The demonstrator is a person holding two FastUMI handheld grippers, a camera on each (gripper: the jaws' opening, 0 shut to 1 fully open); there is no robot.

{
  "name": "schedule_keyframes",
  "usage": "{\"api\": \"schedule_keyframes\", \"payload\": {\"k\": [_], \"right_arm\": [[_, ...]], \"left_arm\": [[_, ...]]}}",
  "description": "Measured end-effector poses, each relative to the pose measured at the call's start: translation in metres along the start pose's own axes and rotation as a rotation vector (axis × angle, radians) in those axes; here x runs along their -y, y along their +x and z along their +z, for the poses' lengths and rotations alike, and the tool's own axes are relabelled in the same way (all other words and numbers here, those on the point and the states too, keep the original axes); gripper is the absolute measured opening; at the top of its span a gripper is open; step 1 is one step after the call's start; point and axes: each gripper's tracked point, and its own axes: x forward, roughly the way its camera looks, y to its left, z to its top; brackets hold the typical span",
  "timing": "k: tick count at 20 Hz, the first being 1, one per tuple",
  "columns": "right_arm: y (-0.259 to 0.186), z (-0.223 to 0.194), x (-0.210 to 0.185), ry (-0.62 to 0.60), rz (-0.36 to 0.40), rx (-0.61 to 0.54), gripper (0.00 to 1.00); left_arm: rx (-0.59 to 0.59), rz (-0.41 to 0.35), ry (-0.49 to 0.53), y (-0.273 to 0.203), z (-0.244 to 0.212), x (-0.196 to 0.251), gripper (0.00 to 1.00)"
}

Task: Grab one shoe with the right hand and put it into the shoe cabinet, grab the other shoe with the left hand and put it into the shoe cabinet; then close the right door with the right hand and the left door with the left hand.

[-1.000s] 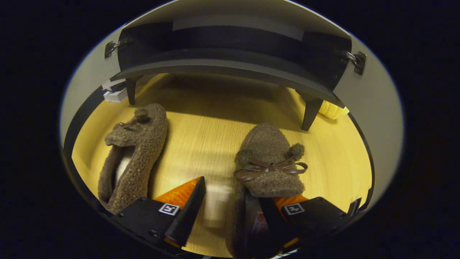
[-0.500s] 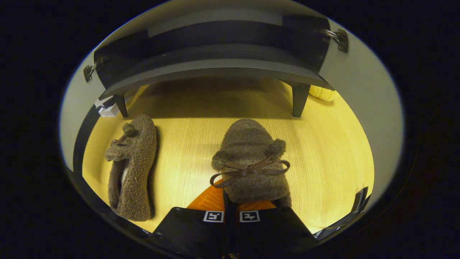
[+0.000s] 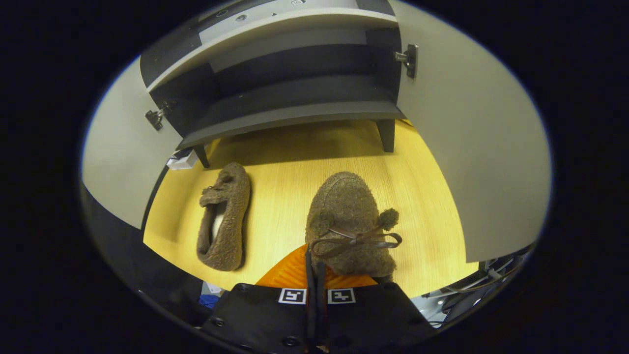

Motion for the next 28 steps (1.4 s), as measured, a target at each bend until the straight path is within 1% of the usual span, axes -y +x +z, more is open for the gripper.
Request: {"api": "schedule_keyframes", "payload": {"k": [1, 2, 4, 5, 8, 13, 17, 19, 20, 22, 23, 24, 25, 27, 28], "right_arm": [[-0.010, 0.002, -0.002, 0.004, 0.008, 0.011, 0.00], [-0.022, 0.005, -0.006, 0.003, 0.020, 0.023, 0.01], [-0.052, 0.013, -0.013, -0.009, 0.043, 0.053, 0.00], [-0.064, 0.016, -0.017, -0.011, 0.051, 0.065, 0.01], [-0.100, 0.035, -0.033, -0.019, 0.092, 0.107, 0.01], [-0.149, 0.091, -0.060, -0.065, 0.149, 0.230, 0.02], [-0.179, 0.148, -0.078, -0.128, 0.180, 0.331, 0.02], [-0.187, 0.181, -0.080, -0.170, 0.178, 0.389, 0.02], [-0.187, 0.196, -0.078, -0.192, 0.161, 0.414, 0.00], [-0.188, 0.227, -0.075, -0.227, 0.134, 0.451, 0.02], [-0.188, 0.243, -0.075, -0.231, 0.130, 0.465, 0.02], [-0.187, 0.257, -0.075, -0.234, 0.130, 0.477, 0.02], [-0.185, 0.272, -0.076, -0.234, 0.134, 0.491, 0.02], [-0.181, 0.302, -0.079, -0.233, 0.148, 0.523, 0.02], [-0.179, 0.318, -0.080, -0.236, 0.156, 0.537, 0.02]], "left_arm": [[0.000, 0.001, 0.003, 0.001, 0.000, -0.002, 0.95], [0.001, 0.001, 0.002, 0.002, 0.001, -0.003, 0.95], [0.000, 0.005, -0.004, 0.005, 0.001, -0.006, 0.95], [0.001, 0.008, -0.007, 0.006, 0.001, -0.007, 0.95], [-0.001, 0.013, -0.007, 0.007, -0.001, -0.009, 0.95], [-0.004, 0.004, 0.000, 0.007, -0.001, -0.005, 0.95], [-0.003, -0.010, 0.009, 0.007, 0.005, 0.000, 0.95], [0.007, -0.019, 0.016, 0.008, 0.013, 0.002, 0.95], [0.023, -0.023, 0.018, 0.010, 0.020, 0.003, 0.92], [0.049, -0.028, 0.017, 0.018, 0.030, 0.006, 0.92], [0.049, -0.026, 0.017, 0.023, 0.032, 0.007, 0.95], [0.048, -0.018, 0.018, 0.027, 0.037, 0.006, 0.92], [0.046, -0.007, 0.012, 0.031, 0.042, 0.005, 0.95], [0.058, 0.007, -0.005, 0.036, 0.056, 0.004, 0.95], [0.063, 0.016, -0.012, 0.038, 0.063, 0.002, 0.92]]}}
